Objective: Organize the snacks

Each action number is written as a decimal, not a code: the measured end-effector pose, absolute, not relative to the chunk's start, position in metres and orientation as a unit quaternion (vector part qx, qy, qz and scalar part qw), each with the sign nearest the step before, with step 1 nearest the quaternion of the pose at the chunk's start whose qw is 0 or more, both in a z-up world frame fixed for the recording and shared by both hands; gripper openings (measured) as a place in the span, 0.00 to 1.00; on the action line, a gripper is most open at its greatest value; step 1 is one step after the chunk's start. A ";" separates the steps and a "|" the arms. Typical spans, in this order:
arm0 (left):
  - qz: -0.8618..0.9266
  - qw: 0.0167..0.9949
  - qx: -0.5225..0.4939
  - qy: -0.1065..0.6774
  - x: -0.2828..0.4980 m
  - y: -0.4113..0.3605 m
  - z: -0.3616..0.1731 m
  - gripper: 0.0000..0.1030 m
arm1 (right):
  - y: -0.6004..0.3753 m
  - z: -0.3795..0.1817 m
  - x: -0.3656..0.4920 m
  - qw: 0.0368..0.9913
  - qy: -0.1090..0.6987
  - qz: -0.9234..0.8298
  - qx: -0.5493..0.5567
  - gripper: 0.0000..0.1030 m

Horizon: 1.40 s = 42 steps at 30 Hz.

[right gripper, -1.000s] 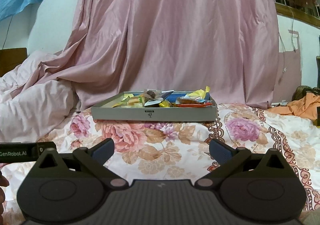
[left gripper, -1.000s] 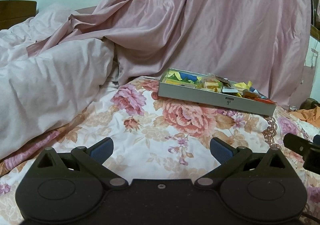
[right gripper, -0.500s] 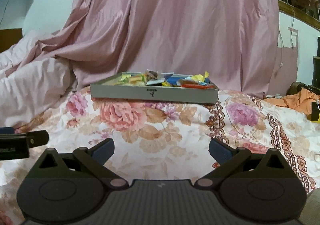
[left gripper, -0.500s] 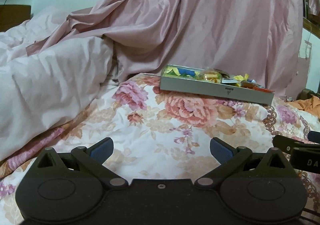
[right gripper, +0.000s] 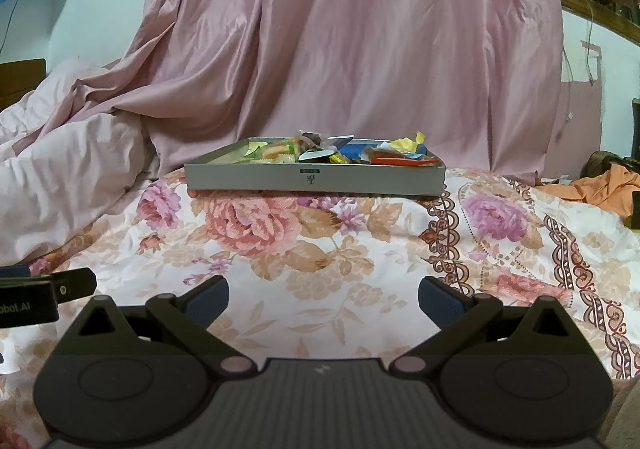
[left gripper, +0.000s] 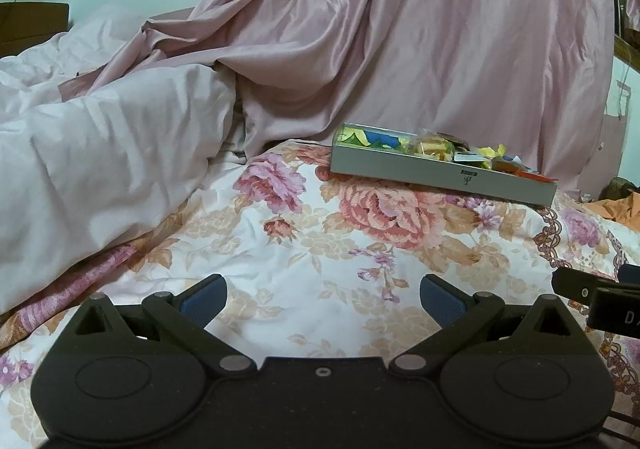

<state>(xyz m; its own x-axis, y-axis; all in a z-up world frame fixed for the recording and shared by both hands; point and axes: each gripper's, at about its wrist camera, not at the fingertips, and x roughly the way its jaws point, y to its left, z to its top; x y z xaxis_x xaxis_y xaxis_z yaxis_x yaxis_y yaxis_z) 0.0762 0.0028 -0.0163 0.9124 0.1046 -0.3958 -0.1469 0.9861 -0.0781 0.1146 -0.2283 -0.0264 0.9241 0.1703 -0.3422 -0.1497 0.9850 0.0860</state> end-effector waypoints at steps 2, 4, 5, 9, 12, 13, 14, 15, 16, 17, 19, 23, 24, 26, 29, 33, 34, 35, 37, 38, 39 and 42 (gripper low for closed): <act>0.065 0.976 -0.053 0.199 0.076 0.003 -0.016 0.99 | -0.228 -0.026 0.115 0.980 0.177 0.081 0.030 1.00; 0.064 0.976 -0.053 0.199 0.076 0.003 -0.016 0.99 | -0.228 -0.027 0.115 0.980 0.177 0.081 0.029 1.00; 0.064 0.976 -0.053 0.199 0.076 0.003 -0.016 0.99 | -0.228 -0.027 0.115 0.980 0.177 0.081 0.029 1.00; 0.064 0.977 -0.053 0.199 0.076 0.003 -0.016 0.99 | -0.228 -0.027 0.115 0.980 0.177 0.081 0.029 1.00; 0.063 0.977 -0.053 0.199 0.075 0.003 -0.016 0.99 | -0.228 -0.027 0.115 0.980 0.177 0.081 0.029 1.00; 0.064 0.977 -0.053 0.199 0.075 0.003 -0.016 0.99 | -0.228 -0.027 0.114 0.980 0.177 0.081 0.029 1.00; 0.064 0.977 -0.053 0.199 0.075 0.003 -0.016 0.99 | -0.228 -0.027 0.114 0.980 0.177 0.081 0.029 1.00; 0.064 0.976 -0.053 0.199 0.075 0.003 -0.016 0.99 | -0.228 -0.027 0.114 0.980 0.177 0.081 0.029 1.00; 0.064 0.976 -0.053 0.199 0.075 0.003 -0.016 0.99 | -0.228 -0.027 0.114 0.980 0.177 0.081 0.029 1.00; 0.064 0.976 -0.053 0.200 0.075 0.003 -0.016 0.99 | -0.228 -0.027 0.114 0.980 0.177 0.081 0.029 1.00; 0.064 0.977 -0.053 0.199 0.075 0.003 -0.016 0.99 | -0.228 -0.027 0.114 0.980 0.178 0.081 0.029 1.00; 0.064 0.977 -0.053 0.198 0.075 0.003 -0.016 0.99 | -0.228 -0.026 0.114 0.981 0.176 0.079 0.031 1.00; 0.064 0.977 -0.053 0.198 0.075 0.003 -0.016 0.99 | -0.228 -0.027 0.113 0.981 0.175 0.079 0.032 1.00; 0.064 0.977 -0.053 0.198 0.075 0.003 -0.016 0.99 | -0.228 -0.027 0.113 0.981 0.175 0.079 0.033 1.00; 0.064 0.977 -0.053 0.198 0.075 0.003 -0.016 0.99 | -0.228 -0.027 0.113 0.981 0.175 0.079 0.033 1.00; 0.064 0.977 -0.053 0.198 0.075 0.003 -0.016 0.99 | -0.228 -0.027 0.113 0.981 0.176 0.078 0.033 1.00; 0.064 0.977 -0.053 0.198 0.075 0.003 -0.016 0.99 | -0.228 -0.027 0.113 0.981 0.176 0.078 0.033 1.00; 0.064 0.977 -0.053 0.198 0.075 0.003 -0.016 0.99 | -0.228 -0.027 0.113 0.981 0.176 0.078 0.033 1.00; 0.064 0.977 -0.053 0.198 0.075 0.003 -0.016 0.99 | -0.228 -0.027 0.113 0.981 0.176 0.078 0.033 1.00; 0.064 0.977 -0.053 0.198 0.075 0.002 -0.016 0.99 | -0.228 -0.027 0.113 0.981 0.176 0.078 0.033 1.00; 0.064 0.977 -0.053 0.198 0.075 0.003 -0.016 0.99 | -0.228 -0.027 0.113 0.981 0.176 0.078 0.033 1.00; 0.064 0.977 -0.053 0.198 0.075 0.003 -0.016 0.99 | -0.228 -0.027 0.113 0.981 0.176 0.078 0.033 1.00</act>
<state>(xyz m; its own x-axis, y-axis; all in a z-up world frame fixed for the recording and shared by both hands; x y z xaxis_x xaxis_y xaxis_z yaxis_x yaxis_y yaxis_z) 0.0749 0.0027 -0.0161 0.9133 0.1046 -0.3937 -0.1462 0.9862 -0.0773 0.1131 -0.2276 -0.0270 0.9260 0.1645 -0.3399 -0.1410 0.9856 0.0930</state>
